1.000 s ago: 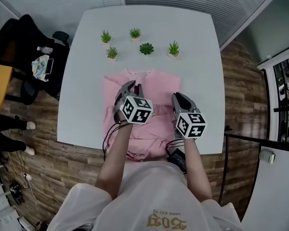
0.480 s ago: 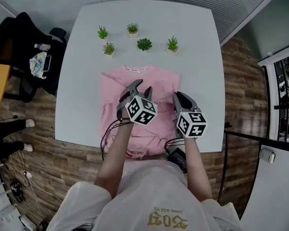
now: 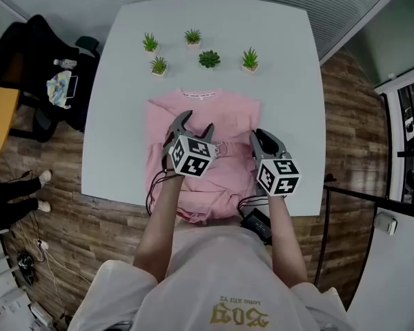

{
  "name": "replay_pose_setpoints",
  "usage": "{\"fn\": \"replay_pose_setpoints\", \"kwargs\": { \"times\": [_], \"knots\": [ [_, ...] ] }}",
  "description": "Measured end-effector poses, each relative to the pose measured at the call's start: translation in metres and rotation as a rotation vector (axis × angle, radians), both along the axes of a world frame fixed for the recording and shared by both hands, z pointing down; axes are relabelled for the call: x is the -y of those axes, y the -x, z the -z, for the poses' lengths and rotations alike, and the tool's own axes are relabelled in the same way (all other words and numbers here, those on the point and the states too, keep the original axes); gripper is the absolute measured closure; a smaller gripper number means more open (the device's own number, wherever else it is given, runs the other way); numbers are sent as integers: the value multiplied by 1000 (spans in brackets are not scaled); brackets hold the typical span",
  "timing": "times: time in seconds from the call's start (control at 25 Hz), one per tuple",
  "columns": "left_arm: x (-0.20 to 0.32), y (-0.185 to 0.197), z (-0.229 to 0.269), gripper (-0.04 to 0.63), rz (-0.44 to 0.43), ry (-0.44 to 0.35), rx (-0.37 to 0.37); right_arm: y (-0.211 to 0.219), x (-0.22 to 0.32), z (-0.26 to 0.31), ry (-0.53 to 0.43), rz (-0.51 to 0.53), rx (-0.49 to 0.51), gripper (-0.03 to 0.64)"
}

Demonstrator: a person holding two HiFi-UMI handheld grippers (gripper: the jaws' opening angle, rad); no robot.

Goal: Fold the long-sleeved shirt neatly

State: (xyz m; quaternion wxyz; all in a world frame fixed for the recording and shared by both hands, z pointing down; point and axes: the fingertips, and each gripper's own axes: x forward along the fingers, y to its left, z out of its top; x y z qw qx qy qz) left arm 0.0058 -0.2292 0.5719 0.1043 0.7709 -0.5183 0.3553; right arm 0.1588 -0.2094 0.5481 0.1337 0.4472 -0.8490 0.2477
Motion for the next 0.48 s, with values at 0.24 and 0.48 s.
{"fn": "replay_pose_setpoints", "kwargs": {
  "times": [0.24, 0.48],
  "knots": [
    [-33, 27, 21, 301, 86, 36, -187, -11, -14, 5, -6, 63, 6, 502],
    [-73, 61, 28, 353, 166, 45, -249, -19, -21, 12, -32, 66, 19, 503]
  ]
}}
